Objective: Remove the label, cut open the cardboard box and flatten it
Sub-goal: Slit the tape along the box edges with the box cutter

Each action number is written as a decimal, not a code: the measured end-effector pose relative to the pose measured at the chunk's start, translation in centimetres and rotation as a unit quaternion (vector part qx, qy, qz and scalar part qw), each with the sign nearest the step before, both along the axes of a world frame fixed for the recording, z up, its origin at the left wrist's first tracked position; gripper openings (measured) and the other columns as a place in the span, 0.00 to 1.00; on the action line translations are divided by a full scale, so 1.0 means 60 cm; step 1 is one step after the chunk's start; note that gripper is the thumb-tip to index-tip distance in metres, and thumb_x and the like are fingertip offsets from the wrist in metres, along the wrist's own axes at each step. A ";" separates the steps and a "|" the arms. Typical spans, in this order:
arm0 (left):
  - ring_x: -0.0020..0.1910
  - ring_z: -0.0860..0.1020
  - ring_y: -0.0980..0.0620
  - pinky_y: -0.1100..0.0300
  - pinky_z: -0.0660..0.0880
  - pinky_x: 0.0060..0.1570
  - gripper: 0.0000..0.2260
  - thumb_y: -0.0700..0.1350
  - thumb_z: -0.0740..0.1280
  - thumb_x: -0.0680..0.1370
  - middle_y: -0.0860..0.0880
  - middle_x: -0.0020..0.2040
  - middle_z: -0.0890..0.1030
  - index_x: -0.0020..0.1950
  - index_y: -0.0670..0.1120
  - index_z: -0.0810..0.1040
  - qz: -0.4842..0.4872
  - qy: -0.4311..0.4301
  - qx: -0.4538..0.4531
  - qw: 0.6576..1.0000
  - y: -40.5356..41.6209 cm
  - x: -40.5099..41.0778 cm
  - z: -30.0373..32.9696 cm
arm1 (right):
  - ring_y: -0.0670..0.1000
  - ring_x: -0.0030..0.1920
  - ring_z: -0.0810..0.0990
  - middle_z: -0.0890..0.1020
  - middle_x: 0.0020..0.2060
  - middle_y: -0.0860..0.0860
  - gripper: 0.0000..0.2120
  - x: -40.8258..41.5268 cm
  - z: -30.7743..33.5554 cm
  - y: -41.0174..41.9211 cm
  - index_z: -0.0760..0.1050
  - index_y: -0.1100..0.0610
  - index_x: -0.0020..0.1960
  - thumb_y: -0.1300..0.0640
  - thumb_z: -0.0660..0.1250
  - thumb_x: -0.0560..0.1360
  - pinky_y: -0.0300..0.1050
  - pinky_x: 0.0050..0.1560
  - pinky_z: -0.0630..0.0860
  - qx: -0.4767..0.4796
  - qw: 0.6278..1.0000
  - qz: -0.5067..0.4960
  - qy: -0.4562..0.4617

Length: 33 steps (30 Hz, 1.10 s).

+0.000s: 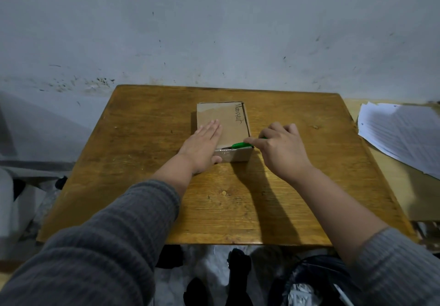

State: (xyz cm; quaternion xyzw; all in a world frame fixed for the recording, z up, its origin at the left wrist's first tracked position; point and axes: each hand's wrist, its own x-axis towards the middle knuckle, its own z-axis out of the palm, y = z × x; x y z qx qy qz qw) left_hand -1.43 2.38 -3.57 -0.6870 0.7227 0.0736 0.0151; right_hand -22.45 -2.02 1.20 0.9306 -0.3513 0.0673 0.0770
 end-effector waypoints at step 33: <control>0.77 0.39 0.50 0.46 0.40 0.75 0.51 0.74 0.56 0.71 0.46 0.79 0.39 0.77 0.44 0.37 -0.015 0.002 0.052 0.999 -0.054 -0.021 0.014 | 0.47 0.41 0.76 0.82 0.52 0.50 0.13 -0.093 -0.002 -0.077 0.79 0.51 0.60 0.58 0.67 0.75 0.39 0.32 0.70 0.420 0.666 -0.421 -0.450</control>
